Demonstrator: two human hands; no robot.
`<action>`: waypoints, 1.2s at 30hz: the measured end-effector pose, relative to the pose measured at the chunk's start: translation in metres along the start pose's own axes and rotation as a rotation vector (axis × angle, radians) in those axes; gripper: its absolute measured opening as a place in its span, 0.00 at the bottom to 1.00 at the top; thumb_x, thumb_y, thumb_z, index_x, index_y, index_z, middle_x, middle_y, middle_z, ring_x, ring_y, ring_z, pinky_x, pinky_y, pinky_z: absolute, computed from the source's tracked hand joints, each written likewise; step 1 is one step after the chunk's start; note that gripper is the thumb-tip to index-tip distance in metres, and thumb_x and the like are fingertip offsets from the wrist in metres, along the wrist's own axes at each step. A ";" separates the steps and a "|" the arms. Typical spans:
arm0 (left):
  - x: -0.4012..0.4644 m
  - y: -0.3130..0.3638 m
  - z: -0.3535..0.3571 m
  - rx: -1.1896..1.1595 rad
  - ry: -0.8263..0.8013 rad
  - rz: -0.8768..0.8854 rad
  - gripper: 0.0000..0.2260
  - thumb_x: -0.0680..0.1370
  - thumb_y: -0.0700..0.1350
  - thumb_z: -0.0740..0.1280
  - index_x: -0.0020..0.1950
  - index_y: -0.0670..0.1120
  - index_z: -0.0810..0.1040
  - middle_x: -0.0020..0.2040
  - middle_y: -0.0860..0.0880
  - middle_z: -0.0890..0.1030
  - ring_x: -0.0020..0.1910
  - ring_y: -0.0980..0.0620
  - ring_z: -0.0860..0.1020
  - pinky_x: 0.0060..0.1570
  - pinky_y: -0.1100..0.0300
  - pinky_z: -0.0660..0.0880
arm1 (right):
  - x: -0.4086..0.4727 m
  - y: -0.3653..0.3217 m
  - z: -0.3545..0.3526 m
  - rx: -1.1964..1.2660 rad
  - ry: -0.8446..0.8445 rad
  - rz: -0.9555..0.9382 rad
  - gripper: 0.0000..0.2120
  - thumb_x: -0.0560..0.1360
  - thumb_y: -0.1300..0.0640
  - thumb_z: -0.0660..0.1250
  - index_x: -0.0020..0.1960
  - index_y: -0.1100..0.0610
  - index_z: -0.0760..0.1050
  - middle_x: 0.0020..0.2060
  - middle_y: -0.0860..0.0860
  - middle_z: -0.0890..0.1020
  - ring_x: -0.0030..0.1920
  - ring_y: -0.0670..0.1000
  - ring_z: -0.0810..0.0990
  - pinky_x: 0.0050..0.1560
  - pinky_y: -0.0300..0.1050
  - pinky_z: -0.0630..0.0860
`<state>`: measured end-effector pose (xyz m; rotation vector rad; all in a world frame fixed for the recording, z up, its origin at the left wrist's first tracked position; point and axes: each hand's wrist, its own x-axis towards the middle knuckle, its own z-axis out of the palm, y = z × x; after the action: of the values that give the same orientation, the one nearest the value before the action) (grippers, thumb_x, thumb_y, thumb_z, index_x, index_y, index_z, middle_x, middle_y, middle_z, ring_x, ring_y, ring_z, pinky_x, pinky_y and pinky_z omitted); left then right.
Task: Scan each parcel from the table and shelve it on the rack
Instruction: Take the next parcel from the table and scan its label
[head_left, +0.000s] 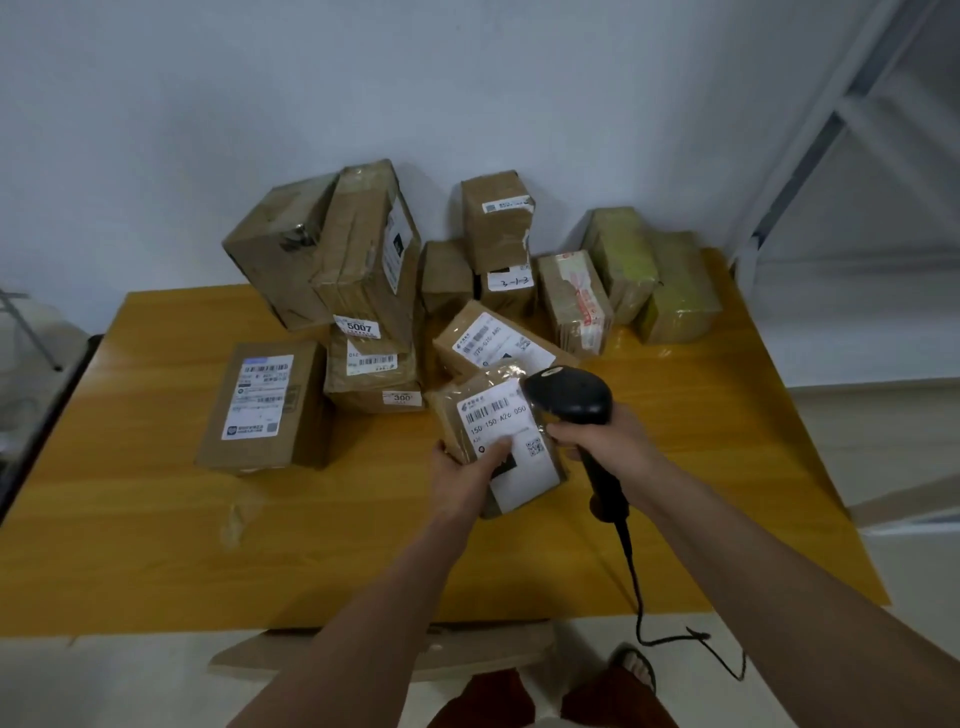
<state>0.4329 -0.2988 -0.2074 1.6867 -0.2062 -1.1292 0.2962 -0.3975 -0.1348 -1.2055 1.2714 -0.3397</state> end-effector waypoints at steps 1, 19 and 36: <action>0.000 0.009 0.000 -0.002 -0.012 0.029 0.20 0.72 0.46 0.75 0.60 0.48 0.72 0.56 0.50 0.81 0.52 0.53 0.80 0.41 0.60 0.77 | -0.002 -0.006 -0.002 0.020 0.008 -0.016 0.08 0.70 0.61 0.74 0.42 0.51 0.78 0.43 0.53 0.83 0.49 0.55 0.81 0.58 0.56 0.77; -0.011 0.184 0.015 0.065 -0.151 0.319 0.55 0.44 0.51 0.86 0.68 0.49 0.67 0.59 0.47 0.81 0.56 0.45 0.81 0.56 0.43 0.79 | -0.079 -0.114 -0.031 0.065 -0.056 -0.456 0.05 0.71 0.60 0.73 0.44 0.54 0.78 0.32 0.50 0.80 0.33 0.47 0.77 0.32 0.36 0.75; -0.014 0.199 0.053 0.149 -0.095 0.375 0.59 0.37 0.62 0.82 0.67 0.49 0.72 0.59 0.49 0.81 0.57 0.47 0.80 0.56 0.43 0.78 | -0.092 -0.104 -0.066 0.015 -0.019 -0.551 0.03 0.73 0.60 0.71 0.44 0.55 0.79 0.31 0.46 0.78 0.30 0.40 0.76 0.33 0.33 0.72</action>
<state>0.4595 -0.4117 -0.0365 1.6373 -0.6531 -0.9281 0.2497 -0.4011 0.0117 -1.5324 0.8990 -0.7330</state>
